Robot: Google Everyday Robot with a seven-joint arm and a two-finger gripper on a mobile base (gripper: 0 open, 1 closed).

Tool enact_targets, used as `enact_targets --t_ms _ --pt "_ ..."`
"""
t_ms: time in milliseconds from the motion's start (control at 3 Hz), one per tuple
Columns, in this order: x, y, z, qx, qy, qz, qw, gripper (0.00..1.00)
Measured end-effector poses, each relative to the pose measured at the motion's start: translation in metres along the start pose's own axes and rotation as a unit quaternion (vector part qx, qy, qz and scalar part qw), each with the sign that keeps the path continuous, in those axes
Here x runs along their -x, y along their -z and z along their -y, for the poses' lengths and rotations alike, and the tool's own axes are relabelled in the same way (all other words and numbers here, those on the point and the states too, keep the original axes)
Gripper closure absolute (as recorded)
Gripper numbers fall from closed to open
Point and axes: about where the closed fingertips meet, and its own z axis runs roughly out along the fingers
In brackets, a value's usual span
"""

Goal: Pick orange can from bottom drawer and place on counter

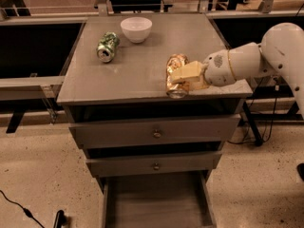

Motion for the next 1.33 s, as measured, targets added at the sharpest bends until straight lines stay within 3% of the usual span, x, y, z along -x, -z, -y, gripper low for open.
enact_targets --t_ms 333,667,1000,1333 --pt "-0.028 -0.006 -0.008 0.061 -0.020 -0.017 0.9978 1.00" --pt "-0.044 -0.011 -0.029 0.102 -0.040 -0.034 0.9934 0.98" --pt "-0.050 -0.010 -0.032 0.118 -0.038 -0.041 0.9914 0.77" --pt "-0.050 -0.010 -0.032 0.119 -0.038 -0.042 0.9913 0.54"
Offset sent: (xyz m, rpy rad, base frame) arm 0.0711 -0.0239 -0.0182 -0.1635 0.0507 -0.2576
